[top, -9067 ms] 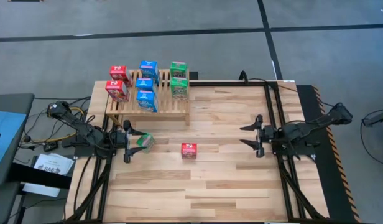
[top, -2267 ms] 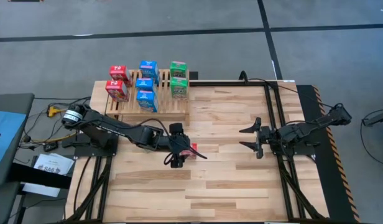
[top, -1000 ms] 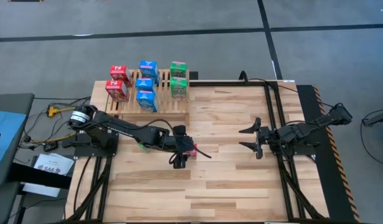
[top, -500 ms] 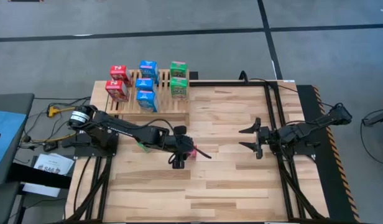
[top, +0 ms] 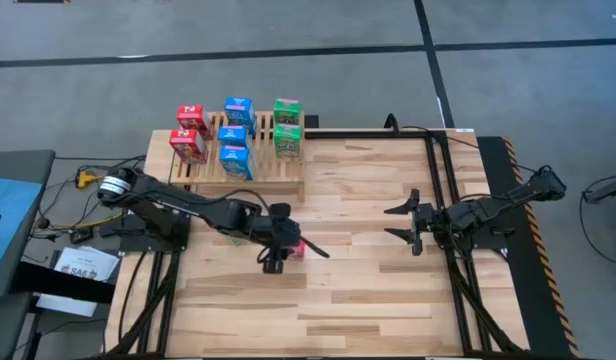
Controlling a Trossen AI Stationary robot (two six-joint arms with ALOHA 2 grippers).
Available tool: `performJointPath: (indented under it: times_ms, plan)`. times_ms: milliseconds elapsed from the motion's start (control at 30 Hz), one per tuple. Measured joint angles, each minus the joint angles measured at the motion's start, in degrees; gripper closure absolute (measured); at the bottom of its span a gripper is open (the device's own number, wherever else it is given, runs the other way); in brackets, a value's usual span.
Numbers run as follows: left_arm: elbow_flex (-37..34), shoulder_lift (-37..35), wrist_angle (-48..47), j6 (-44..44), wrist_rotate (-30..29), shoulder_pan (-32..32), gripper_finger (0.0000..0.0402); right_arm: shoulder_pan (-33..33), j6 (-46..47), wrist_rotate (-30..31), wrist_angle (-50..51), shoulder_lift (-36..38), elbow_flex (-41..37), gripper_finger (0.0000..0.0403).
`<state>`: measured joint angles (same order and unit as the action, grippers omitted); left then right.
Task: Stack cereal on shelf
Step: Put the red cereal box on the shelf aligned with the red cereal boxes
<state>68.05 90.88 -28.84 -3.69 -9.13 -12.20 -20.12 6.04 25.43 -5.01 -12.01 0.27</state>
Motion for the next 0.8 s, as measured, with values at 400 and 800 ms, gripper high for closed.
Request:
performJointPath:
  times_ms: [400, 800]
  plan:
    - [0.0, -14.64, -13.62, -4.65, -0.1, -4.09, 0.023, 0.0, -0.01, 0.01, 0.01, 0.0, -0.01, 0.0126]
    - [0.0, -32.6, -27.73, -11.17, -2.39, -6.56, 0.023, -0.01, 0.0, 0.02, 0.02, 0.0, -0.01, 0.0126]
